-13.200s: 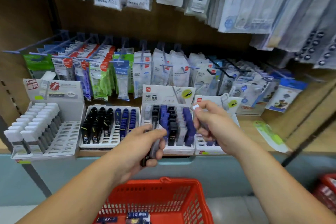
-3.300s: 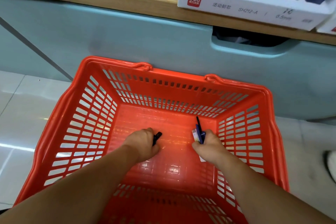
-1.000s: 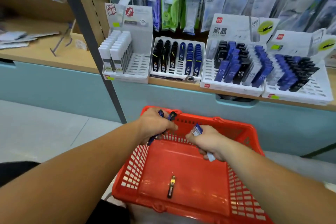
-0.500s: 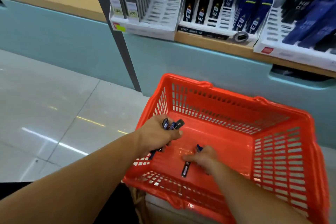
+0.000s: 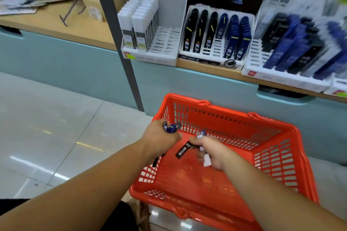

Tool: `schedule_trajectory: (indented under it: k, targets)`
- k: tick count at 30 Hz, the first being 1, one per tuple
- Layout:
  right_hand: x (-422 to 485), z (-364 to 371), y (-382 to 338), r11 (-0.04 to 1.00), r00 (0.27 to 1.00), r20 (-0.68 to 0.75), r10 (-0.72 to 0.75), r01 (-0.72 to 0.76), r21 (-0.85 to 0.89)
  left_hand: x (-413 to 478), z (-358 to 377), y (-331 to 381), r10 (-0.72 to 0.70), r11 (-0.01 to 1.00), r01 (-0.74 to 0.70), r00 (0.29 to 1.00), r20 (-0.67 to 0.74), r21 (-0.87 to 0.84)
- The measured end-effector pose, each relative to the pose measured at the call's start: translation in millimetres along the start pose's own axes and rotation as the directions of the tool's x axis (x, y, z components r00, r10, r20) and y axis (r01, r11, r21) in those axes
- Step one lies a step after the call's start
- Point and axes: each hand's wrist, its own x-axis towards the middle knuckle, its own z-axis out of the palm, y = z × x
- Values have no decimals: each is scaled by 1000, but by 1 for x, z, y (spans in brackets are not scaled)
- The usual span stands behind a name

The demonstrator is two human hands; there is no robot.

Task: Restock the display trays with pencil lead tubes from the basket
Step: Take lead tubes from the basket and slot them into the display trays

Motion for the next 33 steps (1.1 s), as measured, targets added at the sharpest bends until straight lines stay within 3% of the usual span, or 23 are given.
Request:
schedule_trajectory:
  k: [3, 7, 14, 17, 21, 30, 33]
  targets:
    - [-47, 12, -46, 987, 987, 90, -136, 127, 100, -12, -18, 23, 91, 995, -94, 994, -59, -46]
    - [-106, 25, -94, 960, 954, 112, -277, 269, 84, -38, -49, 64, 159, 981, -154, 987, 31, -118]
    - [-187, 28, -165, 950, 941, 127, -313, 309, 52, -91, -78, 144, 361, 929, -369, 901, 243, -11]
    - [-197, 23, -178, 917, 920, 86, -381, 365, 160, -96, -88, 157, 349, 932, -361, 915, 202, 29]
    - [-195, 21, -185, 830, 916, -46, -400, 383, 405, -101, -87, 161, 337, 941, -327, 931, 138, -90]
    - [-168, 41, -210, 759, 884, -140, -445, 455, 466, -74, -47, 156, 429, 877, -424, 903, -26, -224]
    - [-151, 49, -212, 755, 886, -160, -434, 455, 471, -62, -54, 156, 427, 882, -419, 904, -9, -213]
